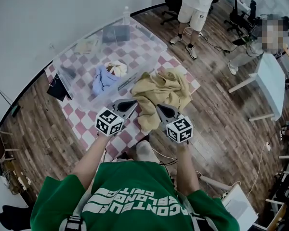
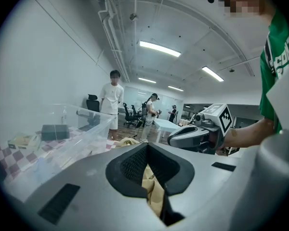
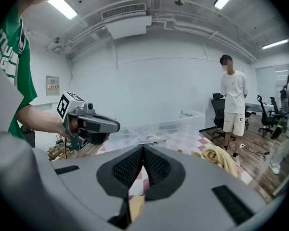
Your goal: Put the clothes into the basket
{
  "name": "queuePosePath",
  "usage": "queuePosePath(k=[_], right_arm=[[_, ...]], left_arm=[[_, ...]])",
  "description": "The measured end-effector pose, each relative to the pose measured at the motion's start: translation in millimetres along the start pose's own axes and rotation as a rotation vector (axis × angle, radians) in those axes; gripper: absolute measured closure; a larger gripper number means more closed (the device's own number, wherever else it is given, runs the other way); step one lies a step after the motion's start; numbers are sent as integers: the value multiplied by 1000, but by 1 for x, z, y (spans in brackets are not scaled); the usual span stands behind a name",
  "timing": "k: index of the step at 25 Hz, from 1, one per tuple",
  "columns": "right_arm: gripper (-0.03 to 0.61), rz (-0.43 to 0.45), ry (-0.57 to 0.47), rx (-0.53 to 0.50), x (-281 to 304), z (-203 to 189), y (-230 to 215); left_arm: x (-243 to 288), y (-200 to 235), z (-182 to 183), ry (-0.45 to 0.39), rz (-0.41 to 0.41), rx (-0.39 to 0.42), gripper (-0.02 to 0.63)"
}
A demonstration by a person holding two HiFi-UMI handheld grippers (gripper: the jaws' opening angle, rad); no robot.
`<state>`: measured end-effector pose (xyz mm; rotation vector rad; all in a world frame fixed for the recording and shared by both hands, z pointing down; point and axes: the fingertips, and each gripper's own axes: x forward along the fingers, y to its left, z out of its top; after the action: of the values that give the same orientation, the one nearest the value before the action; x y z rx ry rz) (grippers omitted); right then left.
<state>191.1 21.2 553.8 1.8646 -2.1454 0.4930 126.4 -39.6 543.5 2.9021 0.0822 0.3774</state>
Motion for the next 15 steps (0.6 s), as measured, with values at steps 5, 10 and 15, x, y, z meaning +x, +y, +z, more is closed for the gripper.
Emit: queuePosePath(k=[5,10,15], right_arm=[[569,-71,-3,33,-22,-9,-28],[569,-133,-19,85,-47,-16,-56],[569,-175,-9,106,-57,-29,-79]], left_arm=[[32,-12,4,21,-61,15,612],[64,-25,6,39,-120,25,612],[88,-27,-5,64,-140,25,612]])
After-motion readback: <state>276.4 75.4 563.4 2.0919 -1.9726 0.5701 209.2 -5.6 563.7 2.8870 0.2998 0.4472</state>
